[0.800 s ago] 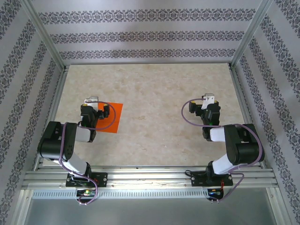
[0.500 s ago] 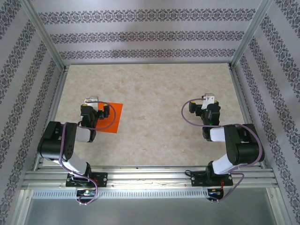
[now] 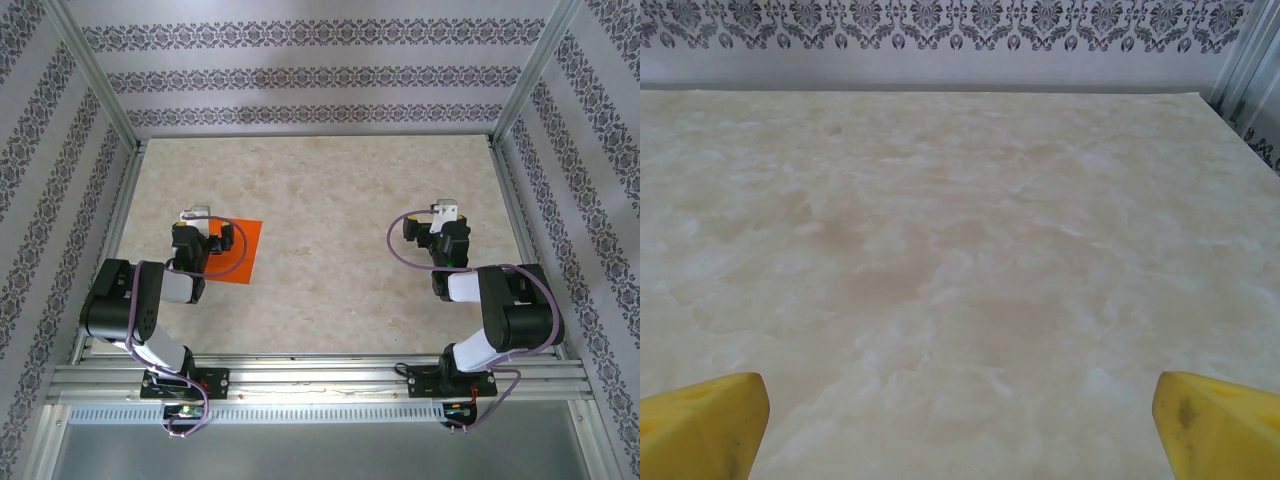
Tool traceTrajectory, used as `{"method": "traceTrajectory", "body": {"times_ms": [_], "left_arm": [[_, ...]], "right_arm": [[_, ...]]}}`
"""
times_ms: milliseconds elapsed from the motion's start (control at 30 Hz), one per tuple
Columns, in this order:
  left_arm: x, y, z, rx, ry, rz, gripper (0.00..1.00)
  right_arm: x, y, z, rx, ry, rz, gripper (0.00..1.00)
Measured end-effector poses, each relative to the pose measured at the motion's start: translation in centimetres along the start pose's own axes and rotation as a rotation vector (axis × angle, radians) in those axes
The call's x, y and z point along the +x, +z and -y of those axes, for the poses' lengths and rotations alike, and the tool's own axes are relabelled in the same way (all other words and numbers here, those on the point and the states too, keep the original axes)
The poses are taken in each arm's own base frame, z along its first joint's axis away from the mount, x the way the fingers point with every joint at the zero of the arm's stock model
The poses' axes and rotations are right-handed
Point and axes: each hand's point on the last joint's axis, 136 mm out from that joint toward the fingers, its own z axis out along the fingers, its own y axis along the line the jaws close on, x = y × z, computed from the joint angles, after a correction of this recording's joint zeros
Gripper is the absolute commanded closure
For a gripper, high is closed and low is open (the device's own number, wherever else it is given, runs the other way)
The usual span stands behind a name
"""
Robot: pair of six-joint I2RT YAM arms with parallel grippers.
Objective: Fold a paper plane with a square sheet of paper (pick it up from the middle)
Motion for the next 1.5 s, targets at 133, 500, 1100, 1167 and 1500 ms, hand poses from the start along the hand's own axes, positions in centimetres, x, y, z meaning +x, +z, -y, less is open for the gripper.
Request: {"method": "traceTrajectory", "body": {"times_ms": [133,500,1100,1167,1500], "left_arm": [[0.0,0.0,0.0,0.000,0.000,0.001,0.01],[-1.3,-0.7,0.3,0.028,-0.002,-0.017,0.01],[-4.3,-3.9,3.2,0.183,-0.445,-0.305,0.00],[-3.1,-3.7,4.3,0.224,-0.491,-0.401,0.01],[1.8,-5.5,5.5,0.212,-0.556,-0.678,0.01]], "right_arm": [[0.0,0.0,0.0,0.000,0.000,0.000,0.02],[-0.1,-0.5,-0.4,-0.052,0.006,-0.020,0.02],[-4.1,-4.9,-4.2,-0.378,0.773,-0.386,0.02],[-2.8,-5.8,-6.1,-0.459,0.854,-0.486,0.02],[-4.6,-10.7,-12.4,-0.716,0.834,-0.593,0.02]]}}
